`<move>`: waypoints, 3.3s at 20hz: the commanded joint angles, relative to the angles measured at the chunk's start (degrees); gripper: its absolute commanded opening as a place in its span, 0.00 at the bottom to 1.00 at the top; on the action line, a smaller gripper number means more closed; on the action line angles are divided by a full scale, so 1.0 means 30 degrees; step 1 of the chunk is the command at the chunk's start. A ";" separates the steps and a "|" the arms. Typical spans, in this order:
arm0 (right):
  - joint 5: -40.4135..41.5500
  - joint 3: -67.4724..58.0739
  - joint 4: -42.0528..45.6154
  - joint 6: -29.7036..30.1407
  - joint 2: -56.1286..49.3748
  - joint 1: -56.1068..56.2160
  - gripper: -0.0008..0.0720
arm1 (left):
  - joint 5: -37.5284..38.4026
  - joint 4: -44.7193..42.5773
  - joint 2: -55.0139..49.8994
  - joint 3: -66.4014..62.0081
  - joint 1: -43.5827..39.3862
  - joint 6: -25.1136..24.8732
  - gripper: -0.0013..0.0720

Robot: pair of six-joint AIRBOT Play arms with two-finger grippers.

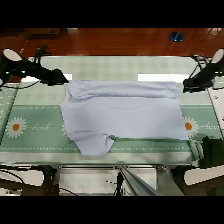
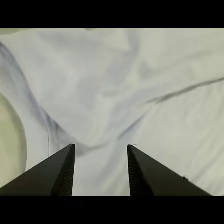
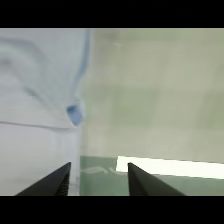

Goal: Fold the shirts.

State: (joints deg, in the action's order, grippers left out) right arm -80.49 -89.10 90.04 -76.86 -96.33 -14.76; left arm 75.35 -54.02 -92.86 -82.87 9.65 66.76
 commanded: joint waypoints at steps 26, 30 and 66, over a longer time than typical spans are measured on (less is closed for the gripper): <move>-0.0015 0.9267 -0.6849 0.1734 0.8582 -0.6251 0.67 | -0.1552 0.0568 0.8393 1.7894 -0.0729 -0.0386 0.76; -0.0117 0.9267 -0.6863 0.1727 0.8641 -0.6251 0.67 | -0.1574 0.1005 0.8393 1.7886 -0.0729 -0.0153 0.73; 0.2069 1.7238 -0.6550 0.2477 0.9034 -0.8014 0.83 | -0.1617 0.1727 0.8378 1.7886 -0.2149 -0.0306 0.05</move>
State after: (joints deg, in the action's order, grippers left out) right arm -76.93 -39.18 71.75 -69.47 -69.23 -38.79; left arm 70.50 -48.82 -67.70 -29.23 3.20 65.84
